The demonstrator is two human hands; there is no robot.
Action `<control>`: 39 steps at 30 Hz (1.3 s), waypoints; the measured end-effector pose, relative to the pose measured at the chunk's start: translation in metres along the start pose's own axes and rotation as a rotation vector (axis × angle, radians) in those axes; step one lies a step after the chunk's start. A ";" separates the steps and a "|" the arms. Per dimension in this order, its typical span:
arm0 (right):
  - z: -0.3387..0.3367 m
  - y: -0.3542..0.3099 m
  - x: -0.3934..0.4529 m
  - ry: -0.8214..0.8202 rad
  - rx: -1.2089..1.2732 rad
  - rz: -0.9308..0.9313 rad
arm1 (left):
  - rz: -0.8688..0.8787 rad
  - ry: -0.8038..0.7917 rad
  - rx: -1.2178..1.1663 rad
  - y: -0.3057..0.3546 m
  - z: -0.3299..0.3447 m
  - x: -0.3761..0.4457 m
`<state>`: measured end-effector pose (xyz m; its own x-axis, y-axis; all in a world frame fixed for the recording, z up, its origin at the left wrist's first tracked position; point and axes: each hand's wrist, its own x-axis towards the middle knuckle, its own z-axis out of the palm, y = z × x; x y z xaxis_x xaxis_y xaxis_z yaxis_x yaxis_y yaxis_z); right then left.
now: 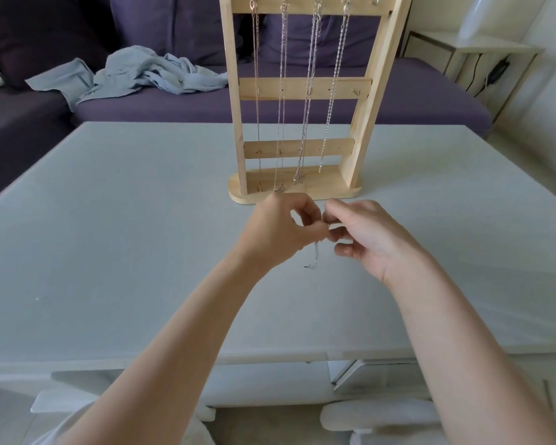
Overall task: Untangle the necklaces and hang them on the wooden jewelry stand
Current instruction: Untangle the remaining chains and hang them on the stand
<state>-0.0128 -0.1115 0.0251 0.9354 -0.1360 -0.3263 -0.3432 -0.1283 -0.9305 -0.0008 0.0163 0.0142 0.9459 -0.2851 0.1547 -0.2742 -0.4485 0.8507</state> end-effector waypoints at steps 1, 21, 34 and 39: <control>0.000 0.000 0.000 0.021 0.046 0.002 | 0.055 0.032 0.027 0.001 0.001 -0.001; -0.007 -0.001 -0.002 -0.007 0.275 -0.109 | -0.185 -0.011 -0.428 -0.002 -0.002 0.002; -0.005 0.000 0.001 -0.047 0.292 -0.080 | -0.116 0.025 -0.311 -0.002 -0.007 0.003; -0.003 -0.003 -0.002 -0.144 0.289 -0.079 | -0.105 0.173 -0.379 -0.001 -0.013 0.003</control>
<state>-0.0137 -0.1137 0.0286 0.9678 0.0065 -0.2518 -0.2498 0.1542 -0.9560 0.0047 0.0265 0.0203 0.9892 -0.0941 0.1119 -0.1225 -0.1151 0.9858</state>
